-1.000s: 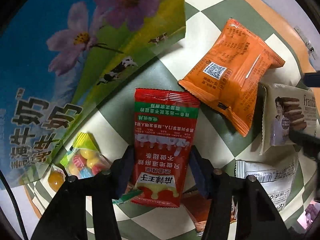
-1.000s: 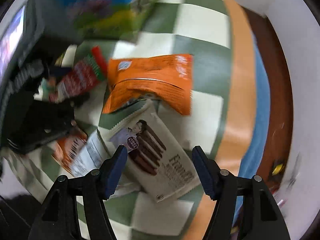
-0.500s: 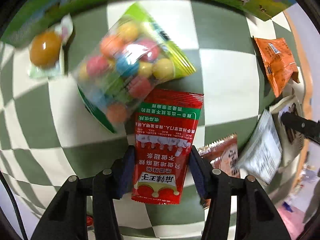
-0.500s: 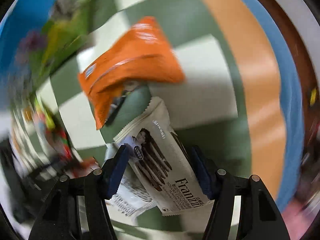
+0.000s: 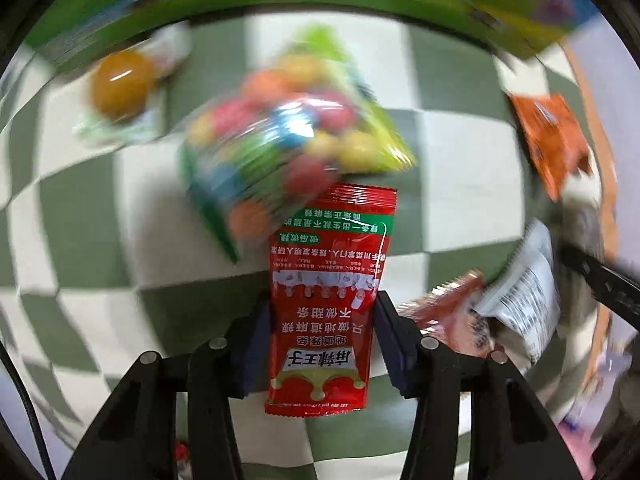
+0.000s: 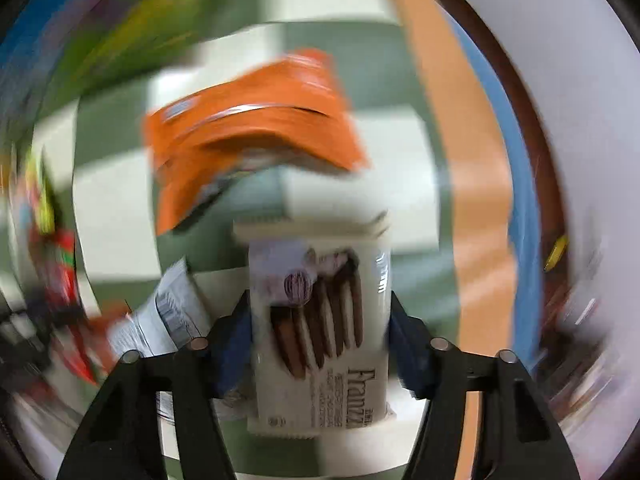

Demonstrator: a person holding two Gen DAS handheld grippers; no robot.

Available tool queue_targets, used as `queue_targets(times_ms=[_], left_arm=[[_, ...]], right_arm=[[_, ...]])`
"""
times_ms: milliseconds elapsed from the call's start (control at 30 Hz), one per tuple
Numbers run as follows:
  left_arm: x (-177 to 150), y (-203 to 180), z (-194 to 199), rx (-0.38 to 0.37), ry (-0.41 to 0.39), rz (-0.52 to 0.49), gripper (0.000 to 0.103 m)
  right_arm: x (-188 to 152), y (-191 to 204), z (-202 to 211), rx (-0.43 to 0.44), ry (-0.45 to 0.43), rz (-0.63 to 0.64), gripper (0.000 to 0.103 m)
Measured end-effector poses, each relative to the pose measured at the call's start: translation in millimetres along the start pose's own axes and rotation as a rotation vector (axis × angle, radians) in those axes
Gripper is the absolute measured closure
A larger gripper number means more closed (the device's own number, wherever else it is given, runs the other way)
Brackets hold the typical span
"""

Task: Organize snacks
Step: 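Grasp the red candy stick pack with the left tool while the right grasps the Franzzi box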

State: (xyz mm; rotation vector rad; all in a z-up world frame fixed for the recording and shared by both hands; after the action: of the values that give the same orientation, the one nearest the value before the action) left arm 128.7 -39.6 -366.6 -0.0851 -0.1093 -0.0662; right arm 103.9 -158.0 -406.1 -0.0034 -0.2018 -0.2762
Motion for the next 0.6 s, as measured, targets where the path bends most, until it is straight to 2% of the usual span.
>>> queue_targets(times_ms=[67, 133, 200, 233, 300, 433, 500, 533, 600], left_arm=[[-7.8, 8.8, -0.8, -0.031, 0.028, 0.062, 0.054], [-14.2, 14.8, -3.0, -0.069, 0.044, 0.093, 0.049], [-19.5, 17.4, -5.7, -0.085, 0.058, 0.061, 0.047], [-24.3, 17.2, -6.1, -0.080, 0.058, 0.036, 0.047], [-35.0, 17.4, -6.9, -0.058, 0.061, 0.004, 0.048], [-37.3, 12.0, -0.4, 0.000, 0.047, 0.007, 0.059], [-35.5, 11.5, 7.1, 0.010, 0.034, 0.020, 0.061], [-29.6, 14.3, 14.1, 0.014, 0.033, 0.026, 0.061], [-22.1, 21.9, 25.3, 0.017, 0.025, 0.042, 0.061]], right_arm=[[-4.9, -13.1, 1.0, 0.076, 0.016, -0.123, 0.040], [-6.5, -15.1, 1.1, 0.112, 0.033, -0.126, 0.039], [-6.8, -20.3, 1.9, 0.113, 0.029, -0.091, 0.037], [-18.3, -28.5, 4.3, 0.108, 0.030, -0.072, 0.037], [-20.6, -26.8, 3.0, 0.090, 0.026, -0.033, 0.037], [-33.8, -14.1, 1.7, 0.044, -0.006, 0.027, 0.042], [-34.8, -10.1, 7.3, 0.056, -0.034, 0.020, 0.042], [-39.6, 8.4, 11.1, 0.059, -0.045, 0.019, 0.042], [-42.3, 8.4, 22.5, 0.087, -0.068, 0.010, 0.042]])
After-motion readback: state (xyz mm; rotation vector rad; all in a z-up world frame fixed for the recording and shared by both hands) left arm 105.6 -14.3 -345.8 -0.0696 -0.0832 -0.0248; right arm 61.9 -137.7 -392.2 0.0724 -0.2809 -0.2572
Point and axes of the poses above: each gripper's, at about its wrist camera, not at the fingertips, and z roughly against the way its jaws point, y to its left, x to its top, the point moved 6 cm from there along -z, roughly the way its jaws point, and after that the axes turned 11 degrees about -y, right-handed, at the moved point
